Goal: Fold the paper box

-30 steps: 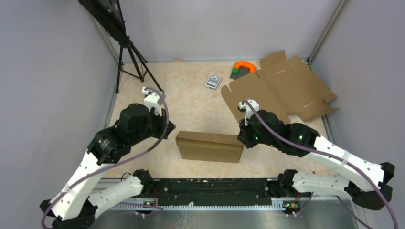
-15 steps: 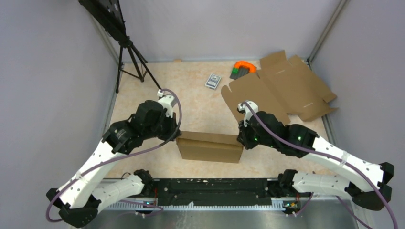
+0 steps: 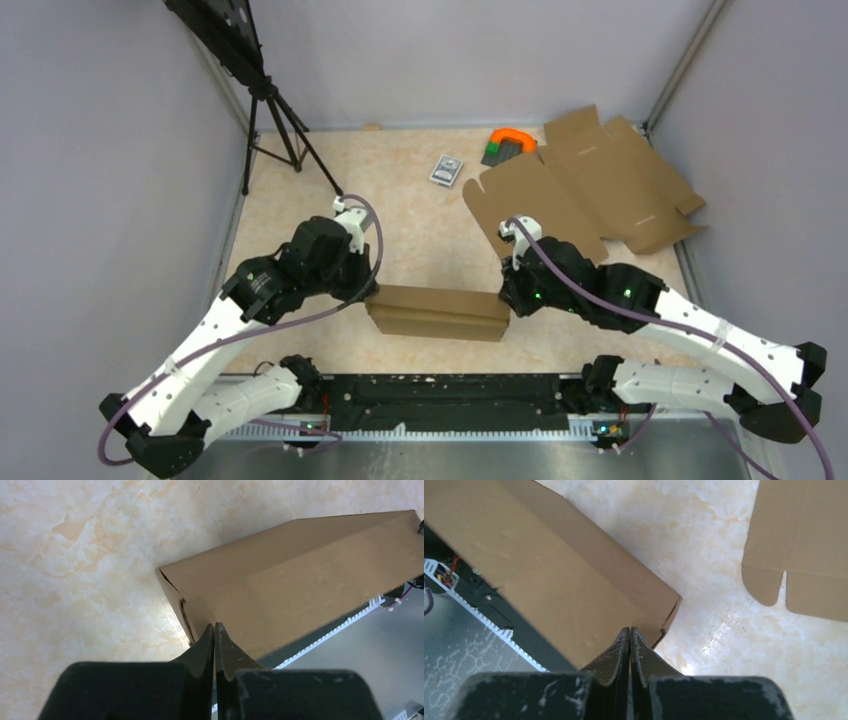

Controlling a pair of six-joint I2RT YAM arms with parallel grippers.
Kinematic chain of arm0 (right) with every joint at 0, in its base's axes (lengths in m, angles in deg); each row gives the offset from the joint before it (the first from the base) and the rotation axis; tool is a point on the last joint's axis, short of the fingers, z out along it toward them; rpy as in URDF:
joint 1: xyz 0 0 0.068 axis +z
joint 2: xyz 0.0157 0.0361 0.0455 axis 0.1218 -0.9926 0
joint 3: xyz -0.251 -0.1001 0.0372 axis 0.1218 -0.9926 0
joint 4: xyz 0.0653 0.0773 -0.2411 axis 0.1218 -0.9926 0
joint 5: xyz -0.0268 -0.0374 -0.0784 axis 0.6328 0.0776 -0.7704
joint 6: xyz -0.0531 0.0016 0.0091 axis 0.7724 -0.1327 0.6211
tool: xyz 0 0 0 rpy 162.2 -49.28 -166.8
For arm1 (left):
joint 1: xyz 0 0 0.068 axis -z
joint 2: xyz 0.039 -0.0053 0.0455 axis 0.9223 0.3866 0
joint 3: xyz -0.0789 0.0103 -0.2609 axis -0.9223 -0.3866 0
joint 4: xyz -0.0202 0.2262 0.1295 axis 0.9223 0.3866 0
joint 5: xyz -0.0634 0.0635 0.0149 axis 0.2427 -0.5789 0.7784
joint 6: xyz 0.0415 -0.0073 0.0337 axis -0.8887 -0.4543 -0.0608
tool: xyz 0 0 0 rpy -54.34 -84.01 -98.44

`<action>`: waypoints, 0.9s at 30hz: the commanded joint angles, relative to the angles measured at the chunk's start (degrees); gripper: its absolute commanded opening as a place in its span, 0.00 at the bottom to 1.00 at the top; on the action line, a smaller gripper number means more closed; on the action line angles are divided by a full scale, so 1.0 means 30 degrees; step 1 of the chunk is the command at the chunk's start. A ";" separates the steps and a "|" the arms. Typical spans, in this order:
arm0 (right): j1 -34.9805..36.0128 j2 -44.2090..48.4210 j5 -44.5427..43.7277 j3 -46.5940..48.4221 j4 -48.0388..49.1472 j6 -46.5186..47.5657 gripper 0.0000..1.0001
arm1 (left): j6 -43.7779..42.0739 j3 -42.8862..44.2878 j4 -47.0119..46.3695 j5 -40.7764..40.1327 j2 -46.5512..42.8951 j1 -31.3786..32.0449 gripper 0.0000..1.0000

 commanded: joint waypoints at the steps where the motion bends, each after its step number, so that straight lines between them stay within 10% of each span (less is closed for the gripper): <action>1: -0.0063 0.0567 -0.0053 -0.0771 -0.0162 -0.0340 0.00 | 0.0367 -0.0896 -0.0267 0.0499 -0.0523 -0.0084 0.00; 10: -0.0051 0.0629 -0.0922 -0.0517 0.0016 -0.0247 0.01 | 0.0698 -0.2111 -0.1896 -0.0582 -0.1229 -0.0086 0.00; 16: -0.0065 -0.0492 -0.0017 0.2838 -0.0111 0.1841 0.52 | -0.0506 0.0102 -0.2477 -0.2465 0.0577 -0.0085 0.00; 19: -0.0065 -0.0510 0.2943 0.3339 0.0610 0.4189 0.95 | -0.1022 0.1232 -0.2379 -0.2758 0.1220 -0.0086 0.00; 27: -0.0042 -0.2913 0.7203 0.4602 0.1589 0.9186 0.98 | -0.1414 0.2395 -0.1920 -0.3025 0.1134 -0.0115 0.00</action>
